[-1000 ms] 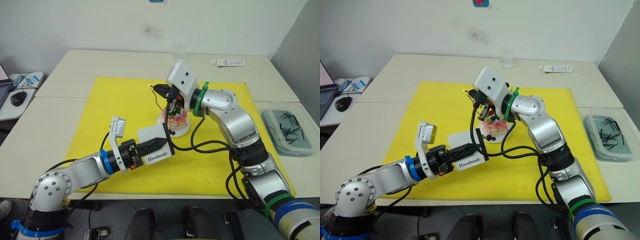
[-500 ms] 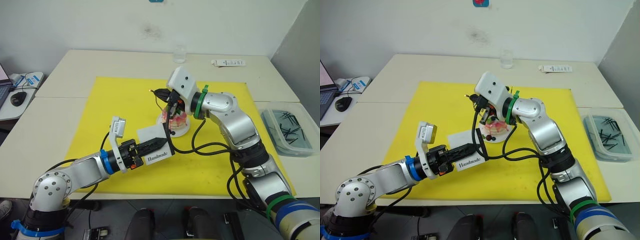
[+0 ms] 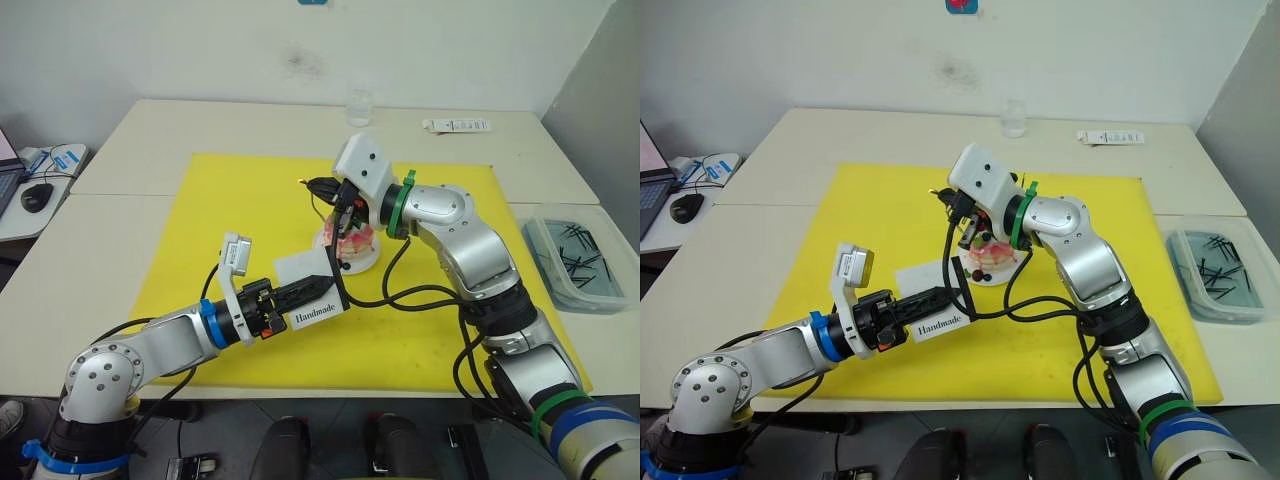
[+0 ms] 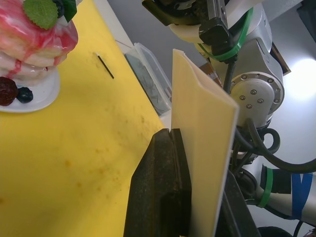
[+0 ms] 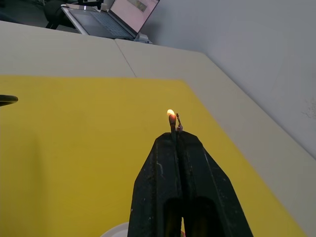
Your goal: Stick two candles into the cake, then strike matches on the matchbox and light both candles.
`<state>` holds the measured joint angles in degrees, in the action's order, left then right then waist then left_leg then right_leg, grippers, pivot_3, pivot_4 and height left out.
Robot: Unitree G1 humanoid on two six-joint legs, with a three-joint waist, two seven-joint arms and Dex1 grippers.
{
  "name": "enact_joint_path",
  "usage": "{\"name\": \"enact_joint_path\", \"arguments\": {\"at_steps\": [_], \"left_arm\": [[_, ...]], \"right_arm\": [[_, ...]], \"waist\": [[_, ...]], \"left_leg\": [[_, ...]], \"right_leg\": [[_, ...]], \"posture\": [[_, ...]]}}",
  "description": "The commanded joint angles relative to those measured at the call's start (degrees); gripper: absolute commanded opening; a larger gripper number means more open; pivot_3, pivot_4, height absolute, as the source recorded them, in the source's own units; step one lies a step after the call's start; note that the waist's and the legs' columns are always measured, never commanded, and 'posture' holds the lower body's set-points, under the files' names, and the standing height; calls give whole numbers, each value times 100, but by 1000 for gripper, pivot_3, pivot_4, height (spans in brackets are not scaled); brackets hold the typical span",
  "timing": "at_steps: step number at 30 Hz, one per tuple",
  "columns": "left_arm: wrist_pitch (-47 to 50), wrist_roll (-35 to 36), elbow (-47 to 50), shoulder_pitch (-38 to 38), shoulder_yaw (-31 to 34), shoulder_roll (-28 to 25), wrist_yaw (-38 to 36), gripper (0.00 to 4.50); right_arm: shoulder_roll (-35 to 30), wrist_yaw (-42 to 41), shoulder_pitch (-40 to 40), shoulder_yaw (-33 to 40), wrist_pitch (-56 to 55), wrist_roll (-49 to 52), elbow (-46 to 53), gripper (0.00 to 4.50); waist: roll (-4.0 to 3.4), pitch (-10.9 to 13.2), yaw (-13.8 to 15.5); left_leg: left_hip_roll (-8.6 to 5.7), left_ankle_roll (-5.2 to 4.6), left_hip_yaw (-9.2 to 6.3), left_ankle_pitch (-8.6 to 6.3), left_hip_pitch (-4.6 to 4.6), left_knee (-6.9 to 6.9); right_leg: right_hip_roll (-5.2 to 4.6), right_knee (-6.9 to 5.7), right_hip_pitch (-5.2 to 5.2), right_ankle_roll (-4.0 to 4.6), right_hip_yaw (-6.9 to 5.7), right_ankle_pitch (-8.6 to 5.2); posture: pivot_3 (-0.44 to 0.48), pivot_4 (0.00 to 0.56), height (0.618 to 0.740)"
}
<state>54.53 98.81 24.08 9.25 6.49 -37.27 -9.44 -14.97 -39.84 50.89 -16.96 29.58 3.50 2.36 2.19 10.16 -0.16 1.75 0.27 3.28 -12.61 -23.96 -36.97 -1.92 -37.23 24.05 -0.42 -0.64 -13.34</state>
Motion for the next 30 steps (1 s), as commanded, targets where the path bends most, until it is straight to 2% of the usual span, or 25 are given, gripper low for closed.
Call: {"name": "enact_joint_path", "arguments": {"at_steps": [1, 30], "left_arm": [[-29, 51, 93, 40, 5, -6, -77, 0], [-50, 103, 130, 33, -40, 16, -45, 0]], "right_arm": [[18, 34, 59, 60, -20, 16, 313, 42], [53, 75, 76, 89, 15, 23, 256, 42]], "waist": [[0, 0, 0], [0, 0, 0]], "left_leg": [[0, 0, 0, 0, 0, 0], [0, 0, 0, 0, 0, 0]], "right_leg": [[0, 0, 0, 0, 0, 0], [0, 0, 0, 0, 0, 0]], "posture": [[0, 150, 740], [0, 150, 740]]}}
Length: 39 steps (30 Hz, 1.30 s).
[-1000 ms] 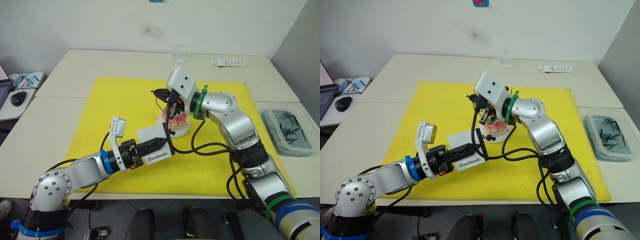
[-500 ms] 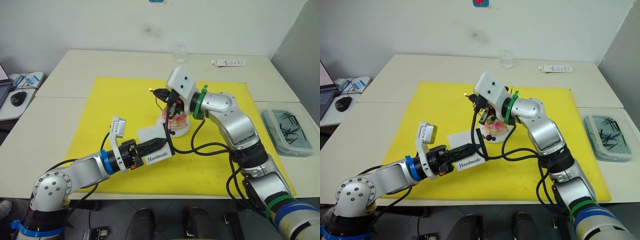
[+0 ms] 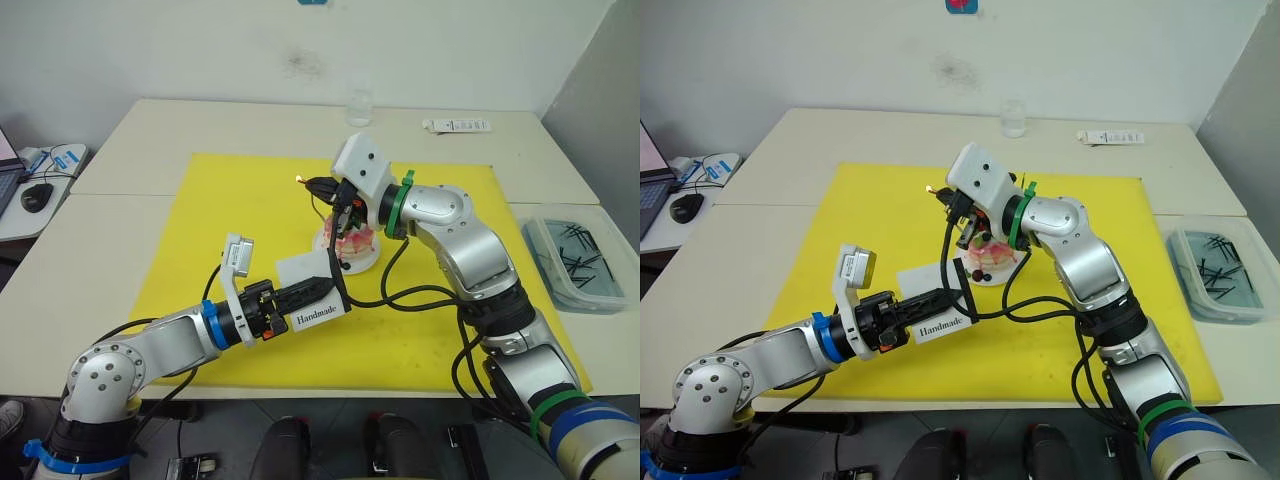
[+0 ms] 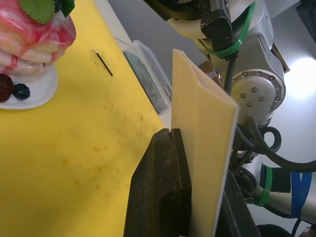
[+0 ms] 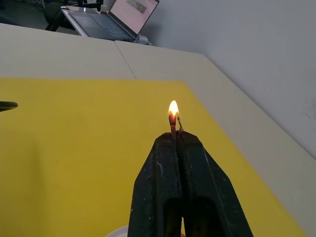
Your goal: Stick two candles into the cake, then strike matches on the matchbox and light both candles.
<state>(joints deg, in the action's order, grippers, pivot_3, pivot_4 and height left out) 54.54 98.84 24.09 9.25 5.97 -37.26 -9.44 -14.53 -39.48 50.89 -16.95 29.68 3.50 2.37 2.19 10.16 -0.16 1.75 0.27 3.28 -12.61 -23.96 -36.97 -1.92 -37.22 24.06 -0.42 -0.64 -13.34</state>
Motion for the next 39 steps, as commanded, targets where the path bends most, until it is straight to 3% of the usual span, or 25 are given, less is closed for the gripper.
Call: {"name": "enact_joint_path", "arguments": {"at_steps": [1, 30, 34, 39], "left_arm": [[-51, 98, 130, 32, 11, 16, -46, 0], [-2, 108, 124, 24, -14, -10, -108, 0], [83, 73, 106, 42, -25, -94, -227, 0], [180, -19, 89, 97, -58, -191, -439, 0]], "right_arm": [[7, 38, 72, 86, 7, 21, 260, 42], [-96, -169, -140, 58, 272, 119, 680, 42], [-266, -264, -255, 191, 495, 269, 1068, 42], [-1020, -505, -686, 732, 1160, 728, 1948, 42]], "waist": [[0, 0, 0], [0, 0, 0], [0, 0, 1], [0, 0, 26]], "left_leg": [[0, 0, 0, 0, 0, 0], [0, 0, 0, 0, 0, 1], [0, 0, 0, 0, -1, 2], [-2, 0, -4, 0, -3, 1]], "right_leg": [[0, 0, 0, 0, 0, 0], [0, 1, 0, -5, -1, -3], [-1, 2, 0, -6, -1, -4], [-3, 6, -2, -10, -6, -7]], "posture": [[0, 150, 740], [0, 150, 740], [0, 150, 740], [0, 150, 740]]}}
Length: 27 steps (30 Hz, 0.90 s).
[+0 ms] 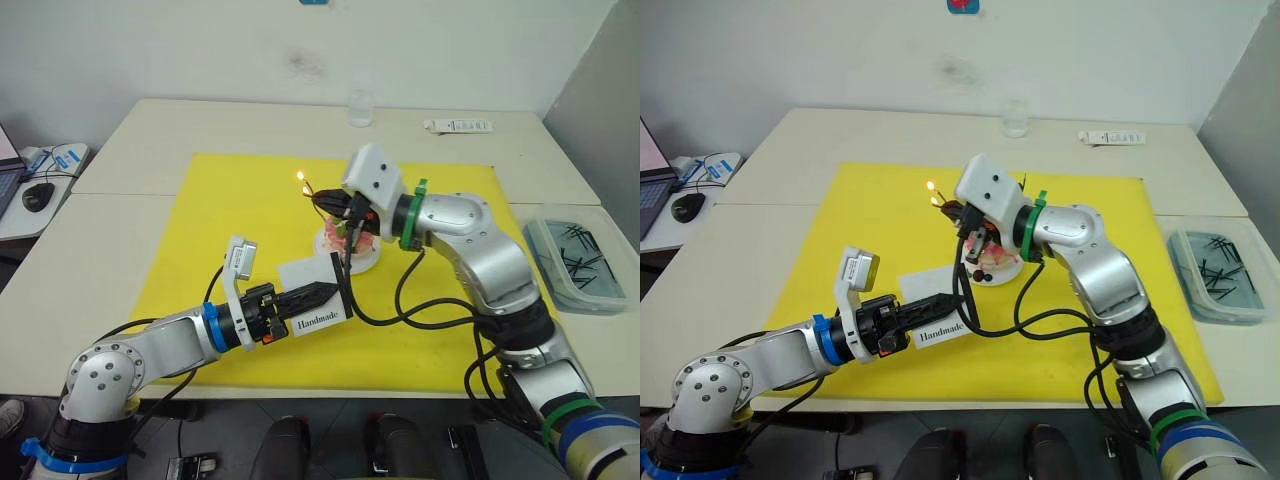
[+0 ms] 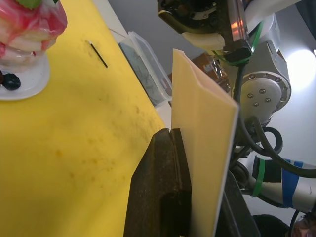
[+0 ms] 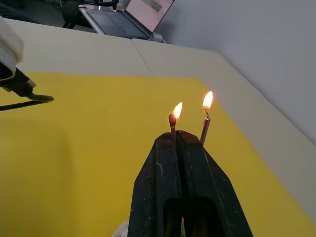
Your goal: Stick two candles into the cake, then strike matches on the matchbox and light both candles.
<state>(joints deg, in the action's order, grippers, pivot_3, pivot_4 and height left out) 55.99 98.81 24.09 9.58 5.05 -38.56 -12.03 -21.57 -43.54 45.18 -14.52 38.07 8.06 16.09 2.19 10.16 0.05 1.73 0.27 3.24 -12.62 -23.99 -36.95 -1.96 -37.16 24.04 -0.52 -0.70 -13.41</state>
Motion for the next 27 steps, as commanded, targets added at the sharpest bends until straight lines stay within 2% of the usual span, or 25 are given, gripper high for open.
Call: {"name": "enact_joint_path", "arguments": {"at_steps": [1, 6, 11, 15, 19, 27], "left_arm": [[36, -40, 90, 76, 22, -65, -206, 0], [72, -227, 109, 266, -99, -41, -493, 0], [76, -315, 80, 390, -235, 141, -565, 0], [103, -453, 40, 421, -359, 292, -652, 0], [141, -411, 0, 526, -382, 355, -707, 0], [168, -309, -13, 572, -343, 376, -691, 0]], "right_arm": [[-498, -129, -245, 669, 496, 392, 764, 42], [-1646, -148, -1471, 1736, 844, 549, 1454, 42], [-2303, 118, -2622, 2719, 436, 270, 1284, 42], [-2339, 957, -3392, 3377, -436, -389, 737, 42], [-2278, 1658, -3774, 3776, -536, -789, 270, 42], [-2344, 2323, -3636, 3795, -963, -1093, -975, 42]], "waist": [[0, 0, 3], [1, -1, 36], [1, 0, 21], [1, -1, 7], [0, -1, -3], [-2, -2, -9]], "left_leg": [[-1, 0, 2, 0, -1, 0], [-5, -1, 2, -1, -5, 0], [-3, -1, 6, -1, -3, 1], [-3, -1, 5, -1, -1, 0], [-5, -1, 10, 0, -1, -2], [-6, -1, 11, 0, 2, -4]], "right_leg": [[-2, 2, 0, 0, 2, 0], [-6, 11, -1, -14, 1, -9], [-5, 9, 1, -15, 5, -10], [0, 8, -1, -17, 6, -11], [4, 5, 1, -19, 10, -9], [26, 5, -3, -22, 16, -7]], "posture": [[0, 150, 740], [0, 150, 740], [0, 150, 740], [0, 150, 740], [0, 150, 740], [0, 150, 740]]}}
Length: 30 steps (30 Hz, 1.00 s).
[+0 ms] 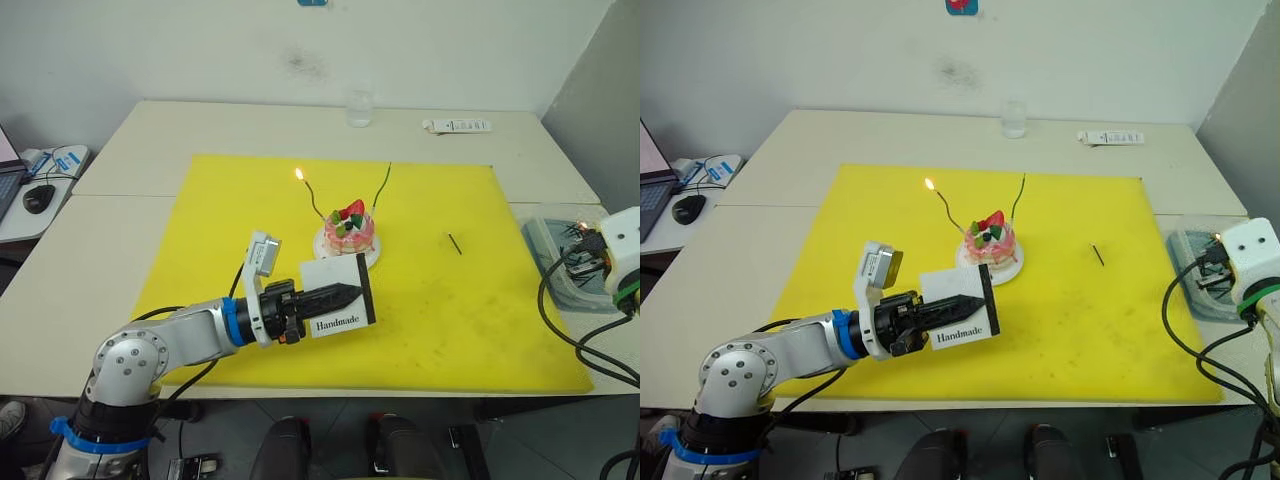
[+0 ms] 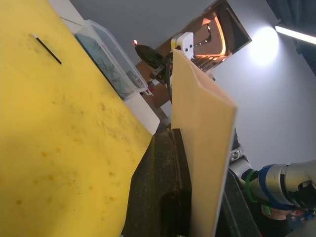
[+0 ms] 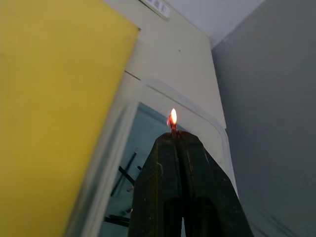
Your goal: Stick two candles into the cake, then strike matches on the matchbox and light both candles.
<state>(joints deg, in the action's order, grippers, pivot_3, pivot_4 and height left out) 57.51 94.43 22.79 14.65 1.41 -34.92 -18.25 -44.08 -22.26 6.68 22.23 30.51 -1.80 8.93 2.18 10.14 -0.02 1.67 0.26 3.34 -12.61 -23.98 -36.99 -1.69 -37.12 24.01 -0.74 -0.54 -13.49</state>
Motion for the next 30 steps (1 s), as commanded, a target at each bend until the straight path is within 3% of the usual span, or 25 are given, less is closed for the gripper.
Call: {"name": "enact_joint_path", "arguments": {"at_steps": [1, 5, 7, 9, 19, 23, 30], "left_arm": [[14, 139, 124, 62, 27, 11, -63, 0], [-8, 197, 203, 34, 46, 8, -15, 0], [-23, 236, 244, 19, 56, 6, 19, 0], [-34, 251, 278, -12, 61, -1, 38, 0], [-95, 295, 413, -146, 48, -3, 124, 0], [-82, 270, 416, -183, 56, -28, 77, 0], [-65, 336, 449, -208, 113, -143, 80, 0]], "right_arm": [[-114, 175, 264, 64, -238, -99, -386, 42], [-137, 212, 476, -7, -130, -73, -863, 42], [-140, 241, 582, -8, -198, -57, -1102, 445], [-136, 203, 619, -6, -269, -18, -1239, 979], [-111, 336, 678, 154, -417, 24, -1198, 4474], [136, 370, 846, 200, -675, 334, -890, 4474], [1146, -560, 963, -398, -251, 1667, -105, 4474]], "waist": [[-2, -1, -5], [-4, -2, -6], [-5, -2, -5], [-5, -2, -5], [-8, -4, -5], [-10, -5, -11], [-12, -6, -17]], "left_leg": [[0, 0, 3, 0, 0, 0], [3, 0, 1, 0, 1, 0], [3, 0, -2, 0, 1, 1], [2, 0, -1, 0, 0, 1], [3, 0, -1, 0, 4, -1], [2, 0, 1, 0, 5, -2], [23, 0, -14, 0, 9, 0]], "right_leg": [[1, 0, 1, 0, 1, 0], [6, -1, 1, -2, 2, 1], [6, -1, 0, -2, 1, 1], [6, 0, 0, -2, 2, 1], [7, -7, -1, -3, 4, 2], [7, -8, -1, -5, 5, 3], [32, -12, -3, -4, 1, 3]], "posture": [[0, 150, 740], [0, 150, 740], [0, 150, 740], [0, 150, 740], [0, 150, 740], [0, 150, 740], [0, 150, 740]]}}
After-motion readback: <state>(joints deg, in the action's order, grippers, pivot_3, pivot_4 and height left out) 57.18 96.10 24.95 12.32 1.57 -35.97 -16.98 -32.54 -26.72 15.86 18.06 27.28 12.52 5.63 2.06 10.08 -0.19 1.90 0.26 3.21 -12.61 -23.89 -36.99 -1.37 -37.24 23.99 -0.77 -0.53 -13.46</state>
